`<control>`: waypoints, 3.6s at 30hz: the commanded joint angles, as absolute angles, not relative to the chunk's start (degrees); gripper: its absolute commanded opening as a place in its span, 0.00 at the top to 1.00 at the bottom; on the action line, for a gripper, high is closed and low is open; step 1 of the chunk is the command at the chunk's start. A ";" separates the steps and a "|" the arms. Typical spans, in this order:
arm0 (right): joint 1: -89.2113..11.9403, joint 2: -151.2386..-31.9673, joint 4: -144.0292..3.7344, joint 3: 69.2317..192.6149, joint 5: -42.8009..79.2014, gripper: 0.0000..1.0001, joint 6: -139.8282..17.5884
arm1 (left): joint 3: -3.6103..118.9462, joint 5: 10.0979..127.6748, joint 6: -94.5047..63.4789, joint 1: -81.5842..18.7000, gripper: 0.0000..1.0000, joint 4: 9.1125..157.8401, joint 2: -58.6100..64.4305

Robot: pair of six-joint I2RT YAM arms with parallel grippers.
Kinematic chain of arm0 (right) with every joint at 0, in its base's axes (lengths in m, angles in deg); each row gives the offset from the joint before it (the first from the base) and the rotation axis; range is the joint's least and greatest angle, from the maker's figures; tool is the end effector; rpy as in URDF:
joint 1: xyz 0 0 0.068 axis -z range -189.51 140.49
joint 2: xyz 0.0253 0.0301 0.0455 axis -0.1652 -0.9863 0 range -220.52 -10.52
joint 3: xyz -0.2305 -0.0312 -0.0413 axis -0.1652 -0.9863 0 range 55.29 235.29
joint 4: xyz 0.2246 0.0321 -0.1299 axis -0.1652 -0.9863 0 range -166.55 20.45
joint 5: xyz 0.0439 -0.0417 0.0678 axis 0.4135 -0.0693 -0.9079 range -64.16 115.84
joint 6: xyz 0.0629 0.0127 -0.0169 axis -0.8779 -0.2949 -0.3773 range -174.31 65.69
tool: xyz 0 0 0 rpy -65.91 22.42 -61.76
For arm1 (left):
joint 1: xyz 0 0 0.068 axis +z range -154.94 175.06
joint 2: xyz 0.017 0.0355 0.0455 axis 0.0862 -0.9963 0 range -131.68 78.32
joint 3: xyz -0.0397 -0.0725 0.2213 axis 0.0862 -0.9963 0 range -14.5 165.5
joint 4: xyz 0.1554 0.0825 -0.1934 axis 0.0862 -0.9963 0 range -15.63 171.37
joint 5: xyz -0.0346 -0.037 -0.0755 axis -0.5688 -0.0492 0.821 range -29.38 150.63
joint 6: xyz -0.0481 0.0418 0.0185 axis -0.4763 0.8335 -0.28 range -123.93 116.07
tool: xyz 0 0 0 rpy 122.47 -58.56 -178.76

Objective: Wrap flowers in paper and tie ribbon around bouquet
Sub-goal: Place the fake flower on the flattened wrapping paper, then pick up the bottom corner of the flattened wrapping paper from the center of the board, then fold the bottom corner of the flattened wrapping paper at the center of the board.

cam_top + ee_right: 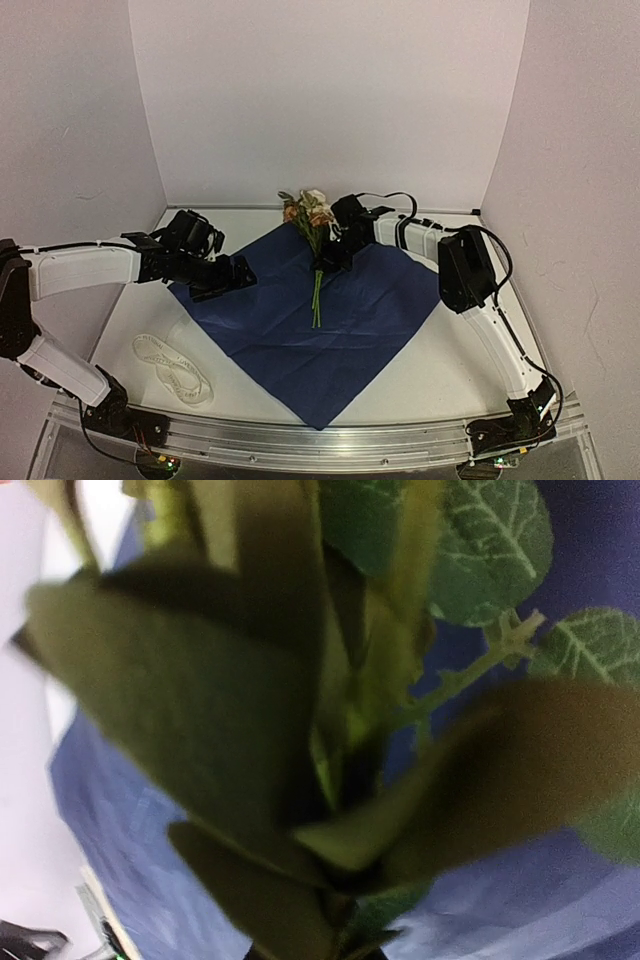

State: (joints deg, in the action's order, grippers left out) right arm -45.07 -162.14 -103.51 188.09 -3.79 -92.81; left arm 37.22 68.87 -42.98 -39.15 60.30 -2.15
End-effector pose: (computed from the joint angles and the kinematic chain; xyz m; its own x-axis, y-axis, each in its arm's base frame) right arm 0.4262 0.3366 0.1035 -0.9731 -0.0305 -0.2282 -0.1827 0.7056 0.6847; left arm 0.2501 -0.1791 0.1748 -0.8893 -0.1493 -0.4322 0.0934 0.8659 -0.4914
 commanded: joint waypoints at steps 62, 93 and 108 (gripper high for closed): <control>-102.42 -105.24 -92.26 116.48 49.79 1.00 -26.09 | 29.27 64.25 -45.70 -36.67 0.00 61.52 13.56; -68.97 -127.34 -111.56 153.75 28.83 1.00 -32.91 | 36.13 73.62 -37.84 -36.79 0.22 61.80 12.65; -63.21 -142.23 -107.68 167.62 35.41 1.00 -33.81 | 32.14 81.92 -38.09 -48.19 0.44 73.62 -1.48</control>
State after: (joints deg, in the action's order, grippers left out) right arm -64.26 -139.82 -109.02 163.50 30.75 -33.39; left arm 32.60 79.55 -38.25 -46.40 67.91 2.14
